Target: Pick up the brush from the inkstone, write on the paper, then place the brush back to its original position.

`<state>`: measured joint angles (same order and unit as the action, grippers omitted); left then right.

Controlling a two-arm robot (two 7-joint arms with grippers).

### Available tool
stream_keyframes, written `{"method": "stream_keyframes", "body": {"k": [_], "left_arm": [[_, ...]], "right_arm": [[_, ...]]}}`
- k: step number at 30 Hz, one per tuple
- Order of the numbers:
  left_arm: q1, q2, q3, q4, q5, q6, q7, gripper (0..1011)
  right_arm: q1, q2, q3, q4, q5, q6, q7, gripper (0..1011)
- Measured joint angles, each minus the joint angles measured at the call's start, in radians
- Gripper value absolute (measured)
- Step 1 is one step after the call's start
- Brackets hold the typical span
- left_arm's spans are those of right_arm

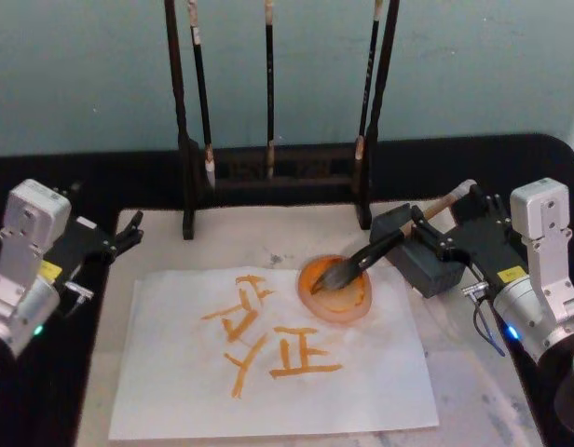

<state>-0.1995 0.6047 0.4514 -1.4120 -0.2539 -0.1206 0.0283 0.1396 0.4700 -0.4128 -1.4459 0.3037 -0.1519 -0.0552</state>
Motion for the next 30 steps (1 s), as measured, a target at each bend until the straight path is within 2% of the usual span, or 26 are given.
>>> {"method": "stream_keyframes", "body": {"k": [30], "left_arm": [[0.000, 0.000, 0.000, 0.000, 0.000, 0.000, 0.000, 1010]], "right_arm": [[0.000, 0.000, 0.000, 0.000, 0.000, 0.000, 0.000, 1000]]}}
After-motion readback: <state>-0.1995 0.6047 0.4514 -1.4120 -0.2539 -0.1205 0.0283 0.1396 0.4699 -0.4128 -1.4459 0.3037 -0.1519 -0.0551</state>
